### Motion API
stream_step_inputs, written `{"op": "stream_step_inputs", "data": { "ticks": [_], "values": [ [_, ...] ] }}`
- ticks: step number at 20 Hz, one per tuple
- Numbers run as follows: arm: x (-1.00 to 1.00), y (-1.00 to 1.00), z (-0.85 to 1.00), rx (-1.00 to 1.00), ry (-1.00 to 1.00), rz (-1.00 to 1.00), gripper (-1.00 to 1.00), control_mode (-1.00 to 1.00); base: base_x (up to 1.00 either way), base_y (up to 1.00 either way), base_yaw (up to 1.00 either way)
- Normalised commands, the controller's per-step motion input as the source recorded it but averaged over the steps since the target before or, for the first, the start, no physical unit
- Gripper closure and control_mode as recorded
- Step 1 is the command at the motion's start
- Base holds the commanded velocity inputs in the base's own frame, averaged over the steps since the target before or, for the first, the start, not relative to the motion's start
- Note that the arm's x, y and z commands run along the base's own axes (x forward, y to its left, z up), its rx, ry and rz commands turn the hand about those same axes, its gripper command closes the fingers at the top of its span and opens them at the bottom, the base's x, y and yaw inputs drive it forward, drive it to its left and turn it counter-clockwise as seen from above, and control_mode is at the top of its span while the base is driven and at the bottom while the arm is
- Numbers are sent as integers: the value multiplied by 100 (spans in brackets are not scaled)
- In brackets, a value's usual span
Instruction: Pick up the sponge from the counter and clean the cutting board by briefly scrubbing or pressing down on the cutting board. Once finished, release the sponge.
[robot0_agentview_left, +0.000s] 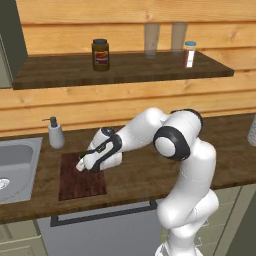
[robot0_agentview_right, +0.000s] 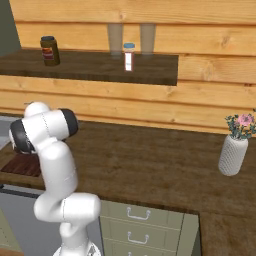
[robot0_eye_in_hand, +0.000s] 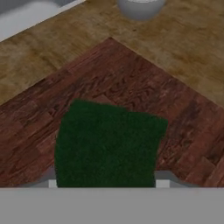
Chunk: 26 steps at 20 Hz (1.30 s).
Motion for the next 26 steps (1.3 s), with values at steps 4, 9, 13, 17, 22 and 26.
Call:
{"op": "stream_step_inputs", "data": {
  "ticks": [4, 9, 13, 17, 22, 26],
  "values": [
    [0, 74, -2, -4, 0, 12, 100, -100, 0, 0, 0],
    [-30, 87, -2, -10, 0, 13, 100, -100, 0, 0, 0],
    [-67, 53, 0, -13, -4, 5, 100, -100, 0, 0, 0],
    [-61, 24, -3, -6, -1, 2, 100, -100, 0, 0, 0],
    [-62, 0, -17, 0, 0, 0, 100, -100, 0, 0, 0],
    [-25, -3, -14, 0, 0, -2, 100, -100, 0, 0, 0]
  ]
}}
